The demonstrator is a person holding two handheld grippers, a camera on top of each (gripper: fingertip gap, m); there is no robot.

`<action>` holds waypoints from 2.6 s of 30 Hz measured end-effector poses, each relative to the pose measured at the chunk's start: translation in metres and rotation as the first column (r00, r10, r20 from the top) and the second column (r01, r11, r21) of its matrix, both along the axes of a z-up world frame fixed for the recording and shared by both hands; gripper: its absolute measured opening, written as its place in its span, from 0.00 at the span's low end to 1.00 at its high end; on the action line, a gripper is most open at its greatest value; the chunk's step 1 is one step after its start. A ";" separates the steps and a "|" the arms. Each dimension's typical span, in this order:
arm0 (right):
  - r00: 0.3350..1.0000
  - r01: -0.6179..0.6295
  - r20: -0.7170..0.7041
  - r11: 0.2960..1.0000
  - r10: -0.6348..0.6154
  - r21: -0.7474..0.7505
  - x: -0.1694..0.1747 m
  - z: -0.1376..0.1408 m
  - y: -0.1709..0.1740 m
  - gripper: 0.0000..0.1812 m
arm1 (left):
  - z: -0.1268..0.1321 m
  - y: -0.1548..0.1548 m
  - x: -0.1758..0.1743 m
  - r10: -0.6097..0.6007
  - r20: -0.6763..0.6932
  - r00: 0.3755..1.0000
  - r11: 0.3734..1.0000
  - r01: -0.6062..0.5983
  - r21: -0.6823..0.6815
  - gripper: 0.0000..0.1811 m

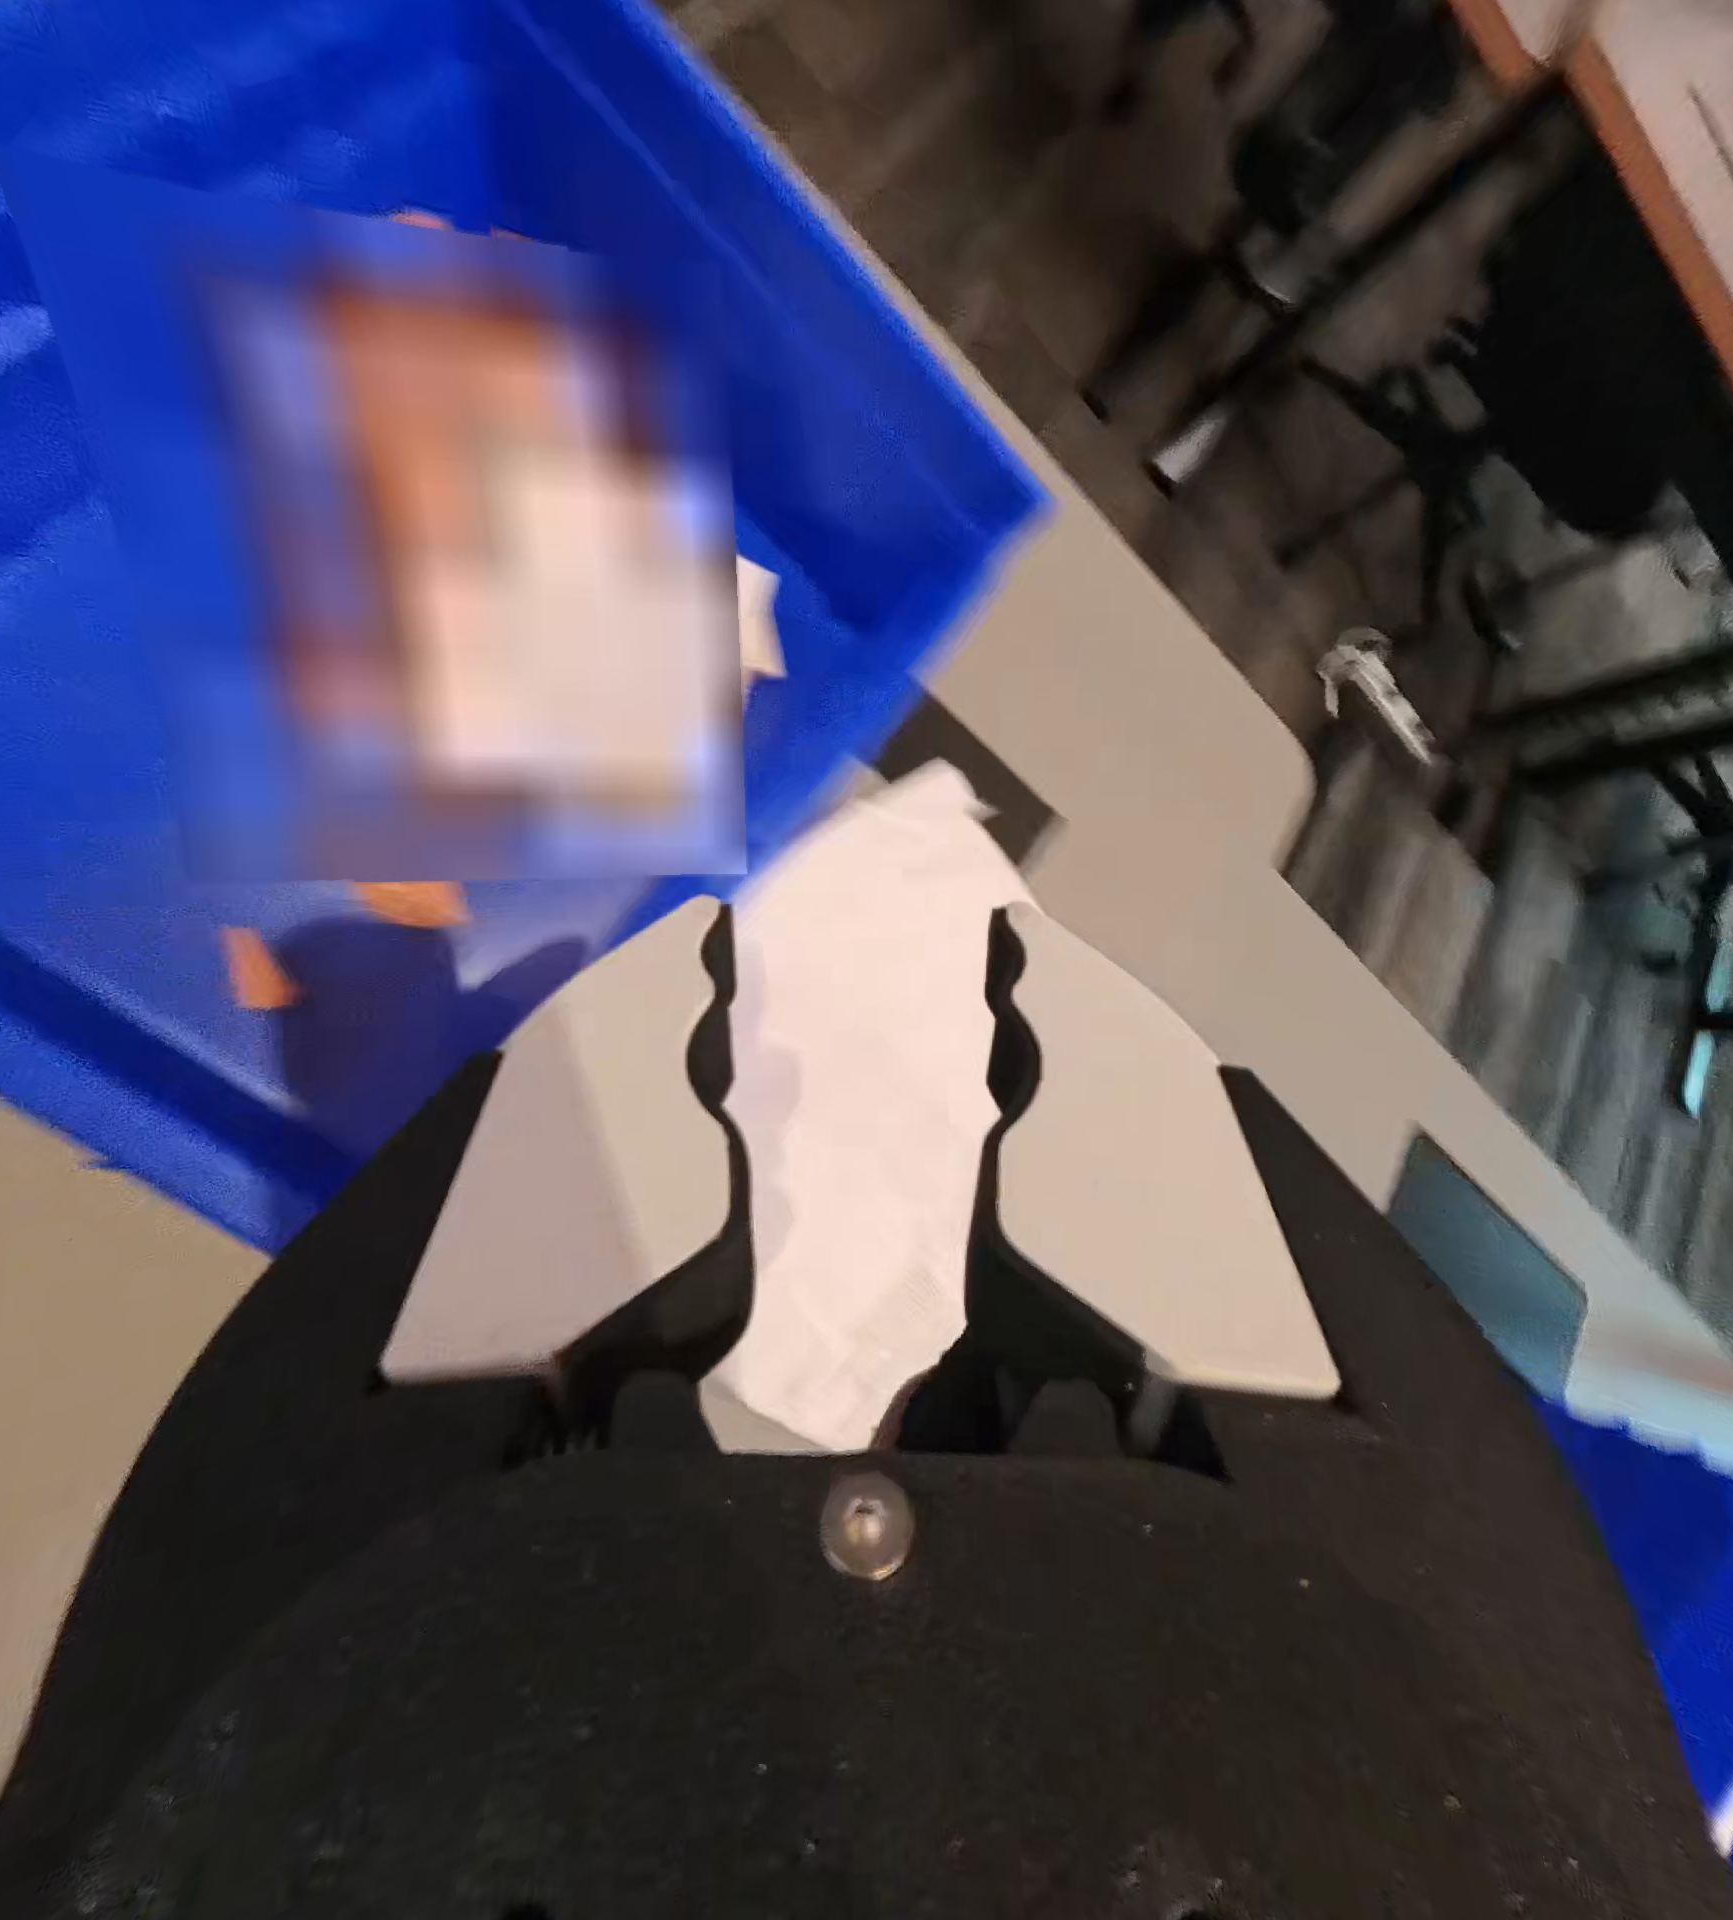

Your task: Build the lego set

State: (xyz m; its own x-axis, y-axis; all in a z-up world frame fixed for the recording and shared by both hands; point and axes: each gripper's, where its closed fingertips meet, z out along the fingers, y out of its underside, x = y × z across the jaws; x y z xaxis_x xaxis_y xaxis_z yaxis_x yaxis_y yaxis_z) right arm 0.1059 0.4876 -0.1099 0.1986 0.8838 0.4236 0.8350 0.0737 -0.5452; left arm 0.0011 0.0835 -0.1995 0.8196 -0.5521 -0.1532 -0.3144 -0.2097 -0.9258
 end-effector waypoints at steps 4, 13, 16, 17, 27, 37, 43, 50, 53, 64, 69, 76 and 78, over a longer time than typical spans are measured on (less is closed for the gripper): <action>0.972 -0.105 0.213 0.994 0.101 0.009 -0.062 -0.049 -0.047 0.26 | -0.004 0.000 0.001 0.001 -0.018 1.000 1.000 -0.001 -0.006 0.17; 0.926 0.024 0.378 0.999 -0.004 -0.048 -0.089 -0.130 -0.038 0.25 | -0.006 -0.002 -0.002 0.010 -0.048 0.999 1.000 -0.010 -0.007 0.17; 0.923 0.028 0.385 0.999 -0.019 -0.018 -0.090 -0.131 -0.033 0.09 | -0.005 -0.003 -0.001 0.004 -0.052 0.999 1.000 -0.005 -0.006 0.17; 0.920 0.024 0.392 1.000 -0.022 -0.001 -0.090 -0.131 -0.031 0.06 | -0.005 -0.003 -0.001 0.004 -0.053 0.999 1.000 -0.004 -0.005 0.17; 0.942 0.054 0.322 0.988 -0.098 0.141 -0.093 -0.094 -0.007 0.00 | 0.000 -0.004 -0.005 0.019 -0.051 0.999 1.000 -0.019 0.014 0.17; 0.998 -0.051 -0.015 0.971 0.057 0.235 -0.079 0.007 -0.070 0.00 | 0.009 0.000 -0.009 0.036 0.155 0.987 0.999 -0.033 -0.017 0.16; 0.927 -0.251 -0.164 0.884 0.336 0.393 -0.090 0.041 -0.190 0.00 | 0.029 -0.001 -0.009 -0.002 0.525 0.851 0.996 0.049 -0.076 0.19; 0.717 -0.462 -0.183 0.655 0.673 0.598 -0.115 0.034 -0.345 0.00 | 0.068 -0.009 -0.021 -0.074 0.839 0.539 0.984 0.175 -0.026 0.28; 0.635 -0.512 -0.033 0.453 0.772 0.730 -0.123 0.009 -0.386 0.00 | 0.087 -0.014 -0.041 -0.088 0.940 0.330 0.981 0.194 0.023 0.29; 0.580 -0.334 0.135 0.083 0.804 0.939 -0.118 0.012 -0.403 0.00 | 0.108 -0.032 -0.061 -0.149 0.957 0.251 0.974 0.207 0.097 0.29; 0.526 -0.286 0.172 -0.018 0.833 0.958 -0.114 0.007 -0.416 0.00 | 0.113 -0.034 -0.066 -0.181 0.964 0.197 0.967 0.213 0.138 0.28; 0.483 -0.291 0.268 -0.136 0.833 0.947 -0.119 -0.021 -0.426 0.00 | 0.088 -0.021 -0.069 -0.101 0.912 0.398 0.993 0.099 0.067 0.01; 0.479 -0.360 0.255 -0.077 0.840 0.930 -0.123 -0.032 -0.420 0.00 | 0.081 -0.018 -0.072 -0.067 0.865 0.497 0.998 0.050 0.049 0.00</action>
